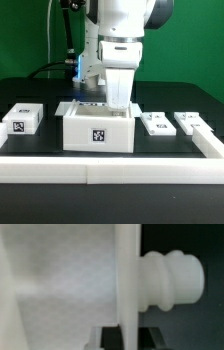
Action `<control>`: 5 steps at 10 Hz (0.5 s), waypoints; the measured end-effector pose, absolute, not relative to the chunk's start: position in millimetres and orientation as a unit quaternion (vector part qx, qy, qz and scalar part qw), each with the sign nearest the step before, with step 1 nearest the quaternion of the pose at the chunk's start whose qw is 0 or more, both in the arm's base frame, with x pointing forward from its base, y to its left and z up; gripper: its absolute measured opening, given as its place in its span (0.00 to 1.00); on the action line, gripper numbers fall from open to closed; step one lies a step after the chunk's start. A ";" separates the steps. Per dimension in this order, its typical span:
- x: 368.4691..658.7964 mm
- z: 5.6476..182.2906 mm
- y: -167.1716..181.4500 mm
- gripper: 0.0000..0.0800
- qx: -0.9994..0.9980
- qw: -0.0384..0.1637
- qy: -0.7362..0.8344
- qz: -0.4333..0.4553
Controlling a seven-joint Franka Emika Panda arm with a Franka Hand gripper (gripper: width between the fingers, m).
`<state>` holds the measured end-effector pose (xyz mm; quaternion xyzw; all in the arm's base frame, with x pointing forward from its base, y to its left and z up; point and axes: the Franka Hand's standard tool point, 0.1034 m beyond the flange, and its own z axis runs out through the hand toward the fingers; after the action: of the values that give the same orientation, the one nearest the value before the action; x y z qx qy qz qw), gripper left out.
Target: Assemble cabinet
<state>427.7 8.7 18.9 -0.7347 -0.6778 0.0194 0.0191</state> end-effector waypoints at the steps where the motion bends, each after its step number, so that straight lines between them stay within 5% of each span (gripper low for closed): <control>1: 436.7 20.2 7.5 0.05 -0.733 0.017 -0.680 0.018; 5: 477.8 22.4 23.9 0.05 -0.724 0.010 -0.690 0.003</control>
Offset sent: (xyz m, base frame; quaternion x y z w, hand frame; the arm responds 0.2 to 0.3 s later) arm 0.0449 0.0246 0.0029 -0.0088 0.0168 -0.0452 0.9988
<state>477.8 23.9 22.4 -0.7239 -0.6898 0.0030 0.0100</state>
